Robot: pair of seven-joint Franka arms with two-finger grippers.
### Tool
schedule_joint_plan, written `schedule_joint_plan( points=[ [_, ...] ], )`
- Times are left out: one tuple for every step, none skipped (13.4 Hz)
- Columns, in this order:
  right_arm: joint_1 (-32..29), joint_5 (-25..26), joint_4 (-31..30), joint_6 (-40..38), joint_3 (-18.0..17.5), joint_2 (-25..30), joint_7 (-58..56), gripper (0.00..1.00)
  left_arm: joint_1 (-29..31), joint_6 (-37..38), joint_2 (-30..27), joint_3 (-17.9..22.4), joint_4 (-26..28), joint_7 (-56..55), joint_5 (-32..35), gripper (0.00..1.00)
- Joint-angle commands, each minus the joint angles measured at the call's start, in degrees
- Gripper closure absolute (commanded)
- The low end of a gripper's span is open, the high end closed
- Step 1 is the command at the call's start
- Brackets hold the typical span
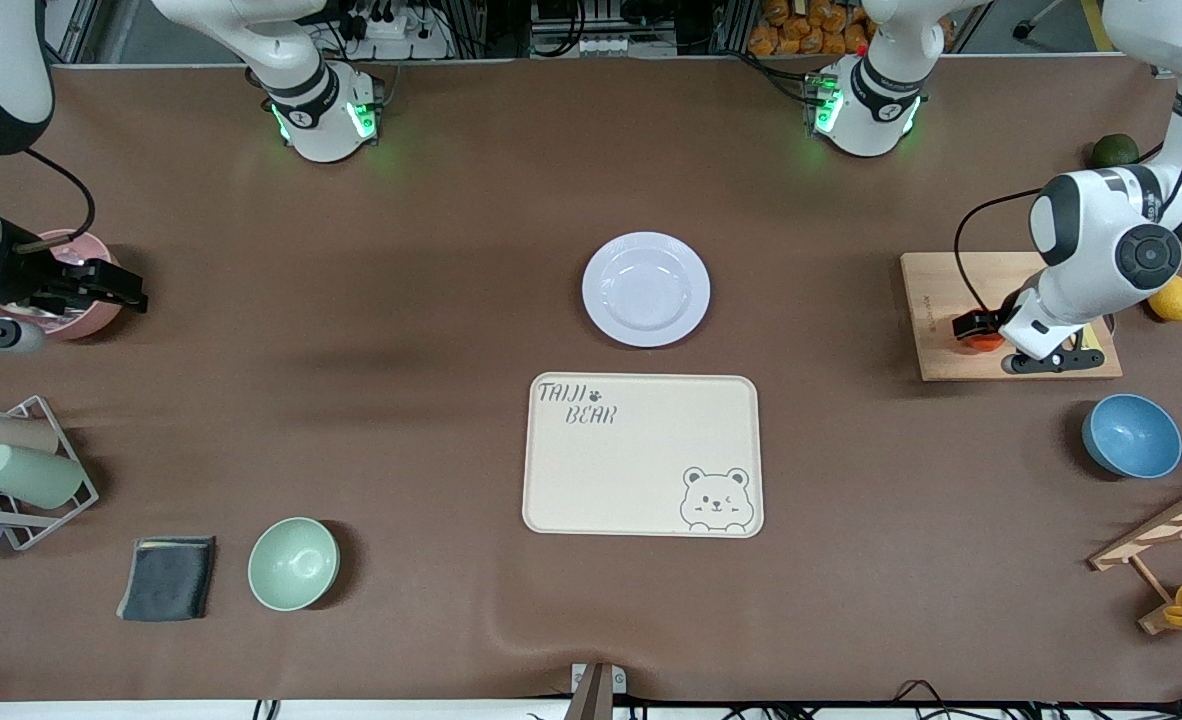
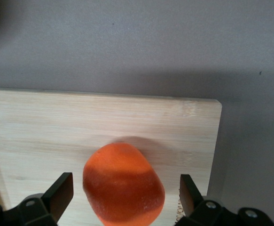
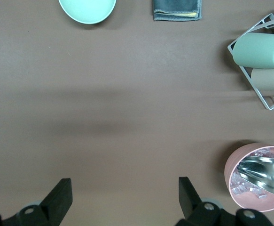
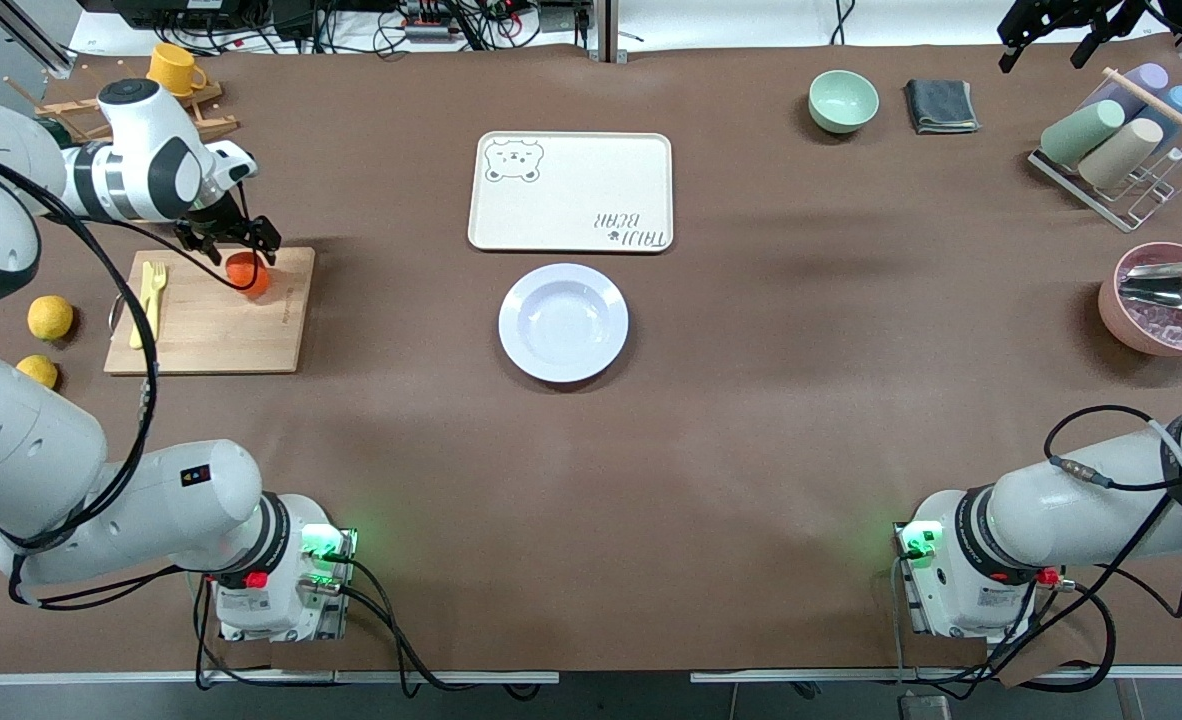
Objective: Place orange and plate with both arms
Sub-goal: 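Close the left gripper on the orange and lift it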
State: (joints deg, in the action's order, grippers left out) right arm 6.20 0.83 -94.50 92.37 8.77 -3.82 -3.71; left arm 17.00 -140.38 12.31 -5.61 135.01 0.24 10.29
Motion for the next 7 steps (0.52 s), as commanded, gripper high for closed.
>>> schedule_joint_plan(
  points=[
    [0.7, -0.7, -0.1, -0.4, 0.5, 0.0, 0.5, 0.00, 0.6, -1.4, 0.9, -0.3, 0.8, 0.6, 1.5, 0.00],
    [0.7, -0.7, -0.1, -0.4, 0.5, 0.0, 0.5, 0.00, 0.6, -1.4, 1.3, -0.3, 0.9, 0.6, 1.5, 0.00],
    [0.8, -0.9, 0.0, -0.4, 0.5, 0.0, 0.5, 0.00, 0.6, -1.4, 1.6, -0.3, 0.9, 0.6, 1.5, 0.00],
    [0.7, -1.0, -0.1, -0.4, 0.5, 0.0, 0.5, 0.00, 0.6, -1.6, 1.7, -0.3, 0.9, 0.6, 1.5, 0.00],
    [0.7, -1.0, -0.1, -0.4, 0.5, 0.0, 0.5, 0.00, 0.6, -1.7, 1.8, -0.2, 0.9, 0.6, 1.7, 0.00],
    [0.7, -1.0, -0.1, -0.4, 0.5, 0.0, 0.5, 0.00, 0.6, -1.7, 2.0, -0.3, 0.9, 0.6, 1.8, 0.00],
    [0.7, -1.0, 0.0, -0.4, 0.5, 0.0, 0.5, 0.00, 0.6, -1.8, 2.2, -0.3, 0.9, 0.6, 1.9, 0.18]
  ],
)
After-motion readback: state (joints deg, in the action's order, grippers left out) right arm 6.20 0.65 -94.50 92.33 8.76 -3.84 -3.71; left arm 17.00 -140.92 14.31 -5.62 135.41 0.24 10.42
